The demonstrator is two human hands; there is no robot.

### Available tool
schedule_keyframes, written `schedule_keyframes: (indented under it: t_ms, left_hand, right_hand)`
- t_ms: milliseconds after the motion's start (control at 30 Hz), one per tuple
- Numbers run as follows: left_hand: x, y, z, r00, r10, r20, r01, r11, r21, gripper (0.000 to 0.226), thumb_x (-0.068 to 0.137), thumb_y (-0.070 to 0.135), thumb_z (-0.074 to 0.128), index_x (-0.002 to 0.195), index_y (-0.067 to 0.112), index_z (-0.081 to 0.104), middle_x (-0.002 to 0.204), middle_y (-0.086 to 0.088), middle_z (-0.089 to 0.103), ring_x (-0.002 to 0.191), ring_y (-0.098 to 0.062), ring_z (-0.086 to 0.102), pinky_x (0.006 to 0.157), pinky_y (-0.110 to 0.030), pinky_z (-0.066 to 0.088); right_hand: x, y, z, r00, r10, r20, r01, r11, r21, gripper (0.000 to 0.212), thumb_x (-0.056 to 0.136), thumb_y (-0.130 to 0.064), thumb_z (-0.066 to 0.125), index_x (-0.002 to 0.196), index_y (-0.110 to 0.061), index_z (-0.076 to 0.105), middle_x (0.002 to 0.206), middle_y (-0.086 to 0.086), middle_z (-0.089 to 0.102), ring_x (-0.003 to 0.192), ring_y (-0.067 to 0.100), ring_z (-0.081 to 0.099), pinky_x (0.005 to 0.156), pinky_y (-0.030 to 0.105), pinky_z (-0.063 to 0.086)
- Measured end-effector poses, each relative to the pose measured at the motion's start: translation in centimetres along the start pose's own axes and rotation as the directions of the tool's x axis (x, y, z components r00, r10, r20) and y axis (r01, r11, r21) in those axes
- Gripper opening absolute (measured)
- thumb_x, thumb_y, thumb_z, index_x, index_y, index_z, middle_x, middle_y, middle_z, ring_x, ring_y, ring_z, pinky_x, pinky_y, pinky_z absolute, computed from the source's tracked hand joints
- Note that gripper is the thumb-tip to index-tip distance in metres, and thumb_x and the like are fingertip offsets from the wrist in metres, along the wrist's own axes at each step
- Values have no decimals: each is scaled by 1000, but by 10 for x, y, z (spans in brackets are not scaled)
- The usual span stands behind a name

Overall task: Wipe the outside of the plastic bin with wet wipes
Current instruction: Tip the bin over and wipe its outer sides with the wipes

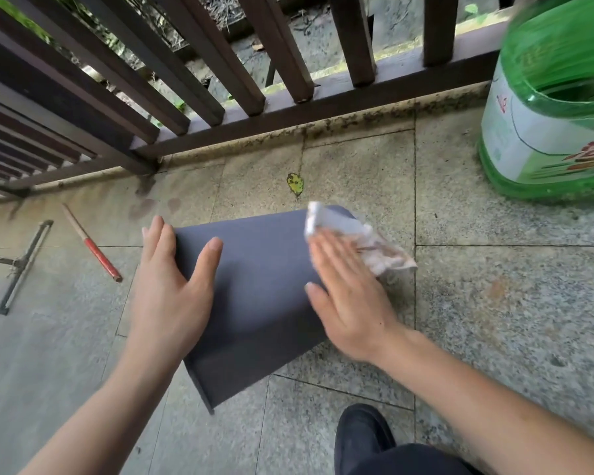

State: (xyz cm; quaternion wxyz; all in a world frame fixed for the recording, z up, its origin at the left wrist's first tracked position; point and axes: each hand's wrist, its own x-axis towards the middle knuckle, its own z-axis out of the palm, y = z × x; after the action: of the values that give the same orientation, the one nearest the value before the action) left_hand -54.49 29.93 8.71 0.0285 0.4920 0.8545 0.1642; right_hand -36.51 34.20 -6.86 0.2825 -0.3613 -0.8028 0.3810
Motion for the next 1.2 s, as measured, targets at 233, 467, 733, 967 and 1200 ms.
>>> schedule_keyframes:
  t_ms: [233,467,733,967,1200]
  left_hand:
    - [-16,23,-3,932,348,102,-337,935,-113,74,96,42,47,156,9,19,166,5,9,151,-3,1,118,-14,6]
    - [-28,19,-15,779,578,242,-574,813,-97,87,92,48,52,155,3,13,167,-6,3,153,-22,6,121,-27,11]
    - [-72,-20,-33,725,622,295,-641,767,-40,81,95,46,46,153,-4,17,164,-18,10,151,-32,14,121,-29,15]
    - [-60,6,-32,861,488,141,-475,872,-116,59,91,34,49,142,4,43,148,-6,36,148,-17,26,116,-21,21]
    - [-13,12,-37,905,392,167,-378,919,-109,68,88,54,49,147,20,41,152,6,38,145,0,25,116,-21,24]
  right_hand:
    - [34,-38,-32,936,-326,129,305,939,156,57,101,-12,43,157,-11,31,167,3,25,157,15,13,127,44,7]
    - [24,-15,-43,986,-162,30,150,957,247,41,106,-46,30,145,-56,39,167,-20,15,155,2,7,122,48,7]
    - [-21,-2,-26,977,207,-58,-158,876,456,58,101,-50,38,156,-34,28,144,-34,44,138,-12,40,113,13,33]
    - [-28,10,-32,909,341,239,-361,932,43,96,76,-87,-15,157,-45,14,167,-15,16,155,3,2,127,45,2]
    - [-53,11,-22,898,221,381,-242,970,7,78,87,-74,-16,156,-39,-8,167,-19,-7,150,-8,-13,128,31,1]
